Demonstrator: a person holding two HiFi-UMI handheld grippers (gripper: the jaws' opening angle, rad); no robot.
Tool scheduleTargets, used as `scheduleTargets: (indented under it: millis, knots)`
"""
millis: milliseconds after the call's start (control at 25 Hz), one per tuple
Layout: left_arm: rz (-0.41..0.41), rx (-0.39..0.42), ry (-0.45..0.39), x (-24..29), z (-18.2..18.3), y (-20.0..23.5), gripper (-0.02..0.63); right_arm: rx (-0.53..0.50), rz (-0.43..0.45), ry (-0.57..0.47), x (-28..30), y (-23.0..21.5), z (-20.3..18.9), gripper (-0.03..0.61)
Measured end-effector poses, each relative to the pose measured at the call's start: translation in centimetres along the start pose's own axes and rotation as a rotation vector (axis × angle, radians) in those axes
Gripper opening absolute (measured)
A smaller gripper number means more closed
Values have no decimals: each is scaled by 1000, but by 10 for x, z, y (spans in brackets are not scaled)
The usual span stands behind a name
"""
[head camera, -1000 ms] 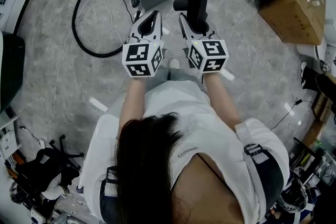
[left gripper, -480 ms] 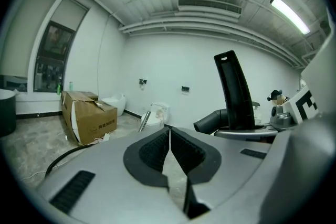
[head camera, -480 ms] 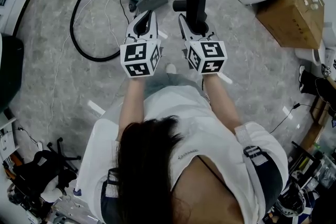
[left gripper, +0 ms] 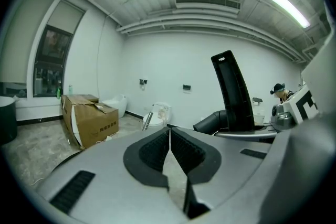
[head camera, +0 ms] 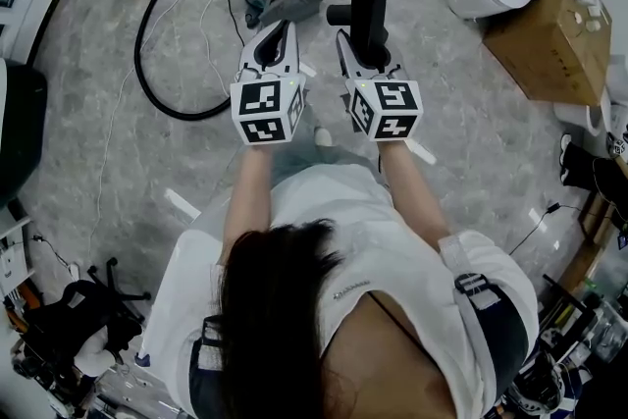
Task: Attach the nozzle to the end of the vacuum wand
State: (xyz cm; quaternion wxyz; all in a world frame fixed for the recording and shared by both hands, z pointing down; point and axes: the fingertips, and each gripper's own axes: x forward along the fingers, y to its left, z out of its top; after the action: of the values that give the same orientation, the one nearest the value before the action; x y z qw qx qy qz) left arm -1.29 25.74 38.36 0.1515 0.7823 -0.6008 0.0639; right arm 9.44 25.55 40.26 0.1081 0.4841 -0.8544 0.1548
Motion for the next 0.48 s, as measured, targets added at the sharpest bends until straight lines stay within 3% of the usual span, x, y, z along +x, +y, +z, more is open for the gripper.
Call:
scheduleTargets:
  millis: [480]
  knots:
    - [-16,-11,28,70,13,41,9,18,-33,28,70,-22,16,141]
